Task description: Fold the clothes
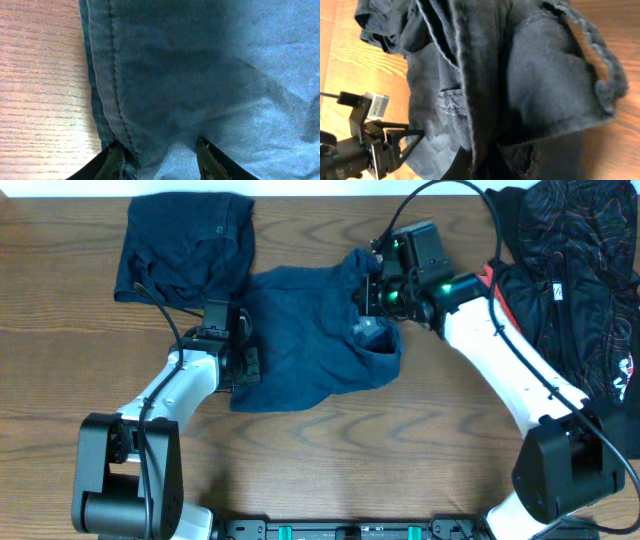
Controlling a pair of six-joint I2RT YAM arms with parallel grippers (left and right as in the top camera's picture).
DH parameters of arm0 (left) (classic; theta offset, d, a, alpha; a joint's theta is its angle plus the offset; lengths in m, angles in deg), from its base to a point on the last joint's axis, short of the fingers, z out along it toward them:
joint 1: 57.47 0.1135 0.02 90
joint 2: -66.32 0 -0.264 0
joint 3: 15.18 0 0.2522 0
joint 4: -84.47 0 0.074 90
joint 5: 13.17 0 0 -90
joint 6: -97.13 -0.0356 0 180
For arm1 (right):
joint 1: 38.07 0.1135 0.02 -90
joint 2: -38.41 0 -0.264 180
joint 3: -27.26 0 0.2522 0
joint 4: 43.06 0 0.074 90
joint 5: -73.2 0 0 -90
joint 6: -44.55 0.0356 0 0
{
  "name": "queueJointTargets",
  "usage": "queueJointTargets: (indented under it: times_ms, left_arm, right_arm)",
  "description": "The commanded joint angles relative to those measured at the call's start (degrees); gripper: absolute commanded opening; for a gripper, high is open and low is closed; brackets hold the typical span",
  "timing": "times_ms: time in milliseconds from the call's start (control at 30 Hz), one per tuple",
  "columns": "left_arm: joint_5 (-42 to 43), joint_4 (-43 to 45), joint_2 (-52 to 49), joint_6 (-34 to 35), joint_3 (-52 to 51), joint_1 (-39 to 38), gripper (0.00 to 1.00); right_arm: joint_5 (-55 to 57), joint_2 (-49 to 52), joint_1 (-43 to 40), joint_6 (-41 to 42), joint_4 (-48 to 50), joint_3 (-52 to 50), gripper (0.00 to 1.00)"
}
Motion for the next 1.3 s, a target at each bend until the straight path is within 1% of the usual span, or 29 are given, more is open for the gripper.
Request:
queueJointTargets:
  times_ms: [0, 167, 200, 367, 500, 567, 700, 833, 933, 1033, 1267]
  left_arm:
    - [0.13, 0.13, 0.15, 0.00, -0.28, -0.09, 0.49]
    - [0.13, 0.09, 0.15, 0.33, -0.28, -0.09, 0.50]
    - [0.13, 0.09, 0.15, 0.33, -0.28, -0.09, 0.56]
    - [0.13, 0.11, 0.15, 0.35, -0.28, -0.09, 0.66]
    - [0.13, 0.15, 0.15, 0.35, -0.28, -0.09, 0.67]
    - [0.13, 0.15, 0.15, 0.35, -0.28, -0.09, 0.68]
    - [0.13, 0.15, 0.15, 0.33, -0.28, -0.09, 0.70]
    - [0.13, 0.33, 0.15, 0.33, -0.28, -0.09, 0.71]
    - [0.13, 0.35, 0.15, 0.33, -0.28, -0.09, 0.71]
    - [0.13, 0.33, 0.15, 0.33, -0.28, -0.09, 0.71]
    - [0.13, 0.33, 0.15, 0.33, -0.28, -0.09, 0.71]
  right_arm:
    - [-1.62, -0.85, -1.03, -3.15, -2.82, 6.25, 0.01]
    - [3.48, -0.85, -2.32, -4.11, -12.59, 12.74, 0.01]
    - [3.87, -0.85, -3.17, -4.72, -14.95, 14.05, 0.01]
    - [3.80, -0.85, -10.38, -10.08, -26.58, 21.29, 0.01]
    - [3.76, -0.85, -15.78, -13.97, -33.09, 25.64, 0.01]
    - [3.56, -0.85, -17.77, -15.56, -34.51, 26.43, 0.01]
    - [3.21, -0.52, -20.22, -17.35, -35.58, 26.43, 0.01]
    - [2.29, 0.63, -19.08, -17.59, -35.76, 26.40, 0.01]
    - [2.29, 2.58, -16.11, -17.44, -35.06, 26.40, 0.01]
    - [2.34, 5.79, -11.91, -15.19, -32.85, 26.40, 0.01]
    - [2.75, 15.15, -3.26, -7.50, -22.01, 26.40, 0.01]
